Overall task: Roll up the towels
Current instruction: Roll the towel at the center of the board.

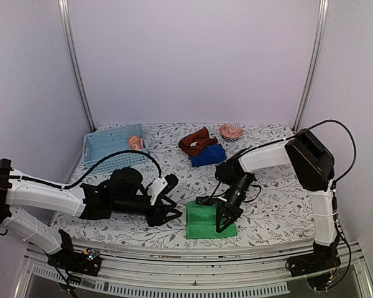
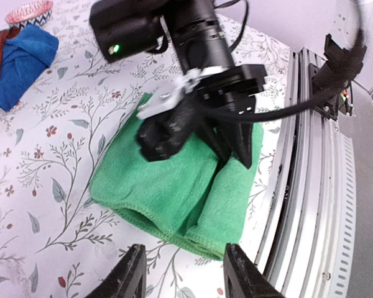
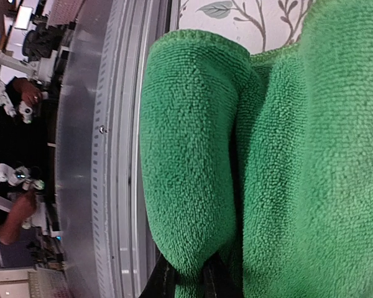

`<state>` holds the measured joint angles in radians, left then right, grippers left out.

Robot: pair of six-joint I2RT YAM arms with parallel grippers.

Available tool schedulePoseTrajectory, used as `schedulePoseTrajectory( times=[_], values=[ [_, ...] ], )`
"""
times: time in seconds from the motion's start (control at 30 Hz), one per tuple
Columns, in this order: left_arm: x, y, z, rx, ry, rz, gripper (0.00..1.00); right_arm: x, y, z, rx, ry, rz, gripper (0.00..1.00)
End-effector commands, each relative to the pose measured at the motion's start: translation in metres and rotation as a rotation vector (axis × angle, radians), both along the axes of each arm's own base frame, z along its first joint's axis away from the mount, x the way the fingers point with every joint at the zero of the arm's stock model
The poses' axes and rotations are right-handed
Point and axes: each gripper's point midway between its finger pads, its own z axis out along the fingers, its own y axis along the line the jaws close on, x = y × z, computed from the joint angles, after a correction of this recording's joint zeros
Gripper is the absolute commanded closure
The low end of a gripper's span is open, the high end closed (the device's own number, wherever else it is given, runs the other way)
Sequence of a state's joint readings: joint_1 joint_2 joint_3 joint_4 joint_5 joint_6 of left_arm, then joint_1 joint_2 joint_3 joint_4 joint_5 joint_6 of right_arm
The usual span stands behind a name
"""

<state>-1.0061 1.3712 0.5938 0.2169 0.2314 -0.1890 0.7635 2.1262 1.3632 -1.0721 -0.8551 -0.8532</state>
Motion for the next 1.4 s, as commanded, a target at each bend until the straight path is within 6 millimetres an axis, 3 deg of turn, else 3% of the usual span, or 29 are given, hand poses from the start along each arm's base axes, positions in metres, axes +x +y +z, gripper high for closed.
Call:
schedulePoseTrajectory(
  times=[0.0, 0.13, 0.33, 0.47, 0.7, 1.2, 1.27, 1.37],
  values=[
    [-0.009, -0.005, 0.011, 0.070, -0.237, -0.013, 0.54, 0.002, -0.016, -0.023, -0.098, 0.202, -0.023, 0.97],
    [-0.031, -0.029, -0.002, 0.187, -0.331, -0.144, 0.54, 0.006, -0.019, -0.049, -0.151, 0.241, -0.049, 0.97],
    [-0.055, -0.066, -0.041, 0.382, -0.460, -0.313, 0.56, 0.006, -0.020, -0.055, -0.168, 0.249, -0.059, 0.96],
    [-0.053, -0.080, -0.056, 0.446, -0.519, -0.342, 0.56, 0.006, -0.022, -0.058, -0.177, 0.244, -0.063, 0.96],
    [-0.036, -0.089, -0.075, 0.537, -0.605, -0.324, 0.56, 0.005, -0.021, -0.059, -0.177, 0.249, -0.066, 0.96],
    [-0.037, -0.084, -0.114, 0.633, -0.640, -0.383, 0.57, 0.007, -0.020, -0.058, -0.167, 0.263, -0.082, 0.96],
    [-0.035, -0.079, -0.132, 0.683, -0.644, -0.382, 0.57, 0.009, -0.019, -0.059, -0.169, 0.268, -0.088, 0.96],
    [-0.034, -0.076, -0.143, 0.720, -0.652, -0.386, 0.56, 0.011, -0.019, -0.060, -0.174, 0.272, -0.096, 0.96]
  ],
)
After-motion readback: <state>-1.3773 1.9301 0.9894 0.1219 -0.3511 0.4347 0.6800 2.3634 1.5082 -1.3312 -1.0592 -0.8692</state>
